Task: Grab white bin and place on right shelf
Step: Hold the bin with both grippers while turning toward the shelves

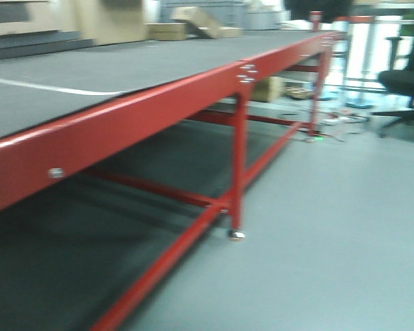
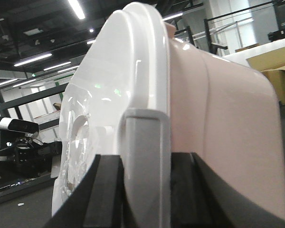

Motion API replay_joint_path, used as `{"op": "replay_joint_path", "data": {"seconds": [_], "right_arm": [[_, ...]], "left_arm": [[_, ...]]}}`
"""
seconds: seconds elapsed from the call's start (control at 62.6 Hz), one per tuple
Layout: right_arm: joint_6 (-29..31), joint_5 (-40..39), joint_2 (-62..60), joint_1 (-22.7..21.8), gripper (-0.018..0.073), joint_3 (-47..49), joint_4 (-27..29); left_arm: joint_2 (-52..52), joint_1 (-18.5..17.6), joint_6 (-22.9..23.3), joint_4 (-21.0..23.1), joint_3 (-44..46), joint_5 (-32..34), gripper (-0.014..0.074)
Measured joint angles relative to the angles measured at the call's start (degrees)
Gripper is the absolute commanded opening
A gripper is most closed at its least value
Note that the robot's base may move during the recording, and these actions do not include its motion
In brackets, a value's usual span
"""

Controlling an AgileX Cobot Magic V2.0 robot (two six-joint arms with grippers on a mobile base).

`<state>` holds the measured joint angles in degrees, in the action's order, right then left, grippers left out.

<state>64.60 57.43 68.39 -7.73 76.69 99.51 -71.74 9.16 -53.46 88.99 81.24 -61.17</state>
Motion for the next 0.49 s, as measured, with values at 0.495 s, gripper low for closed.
{"op": "replay_joint_path", "data": {"seconds": [0.495], "right_arm": [[0.00, 0.00, 0.00, 0.00, 0.0089, 0.00, 0.00]], "left_arm": [[0.00, 0.00, 0.00, -0.11, 0.00, -0.08, -0.0118]]}}
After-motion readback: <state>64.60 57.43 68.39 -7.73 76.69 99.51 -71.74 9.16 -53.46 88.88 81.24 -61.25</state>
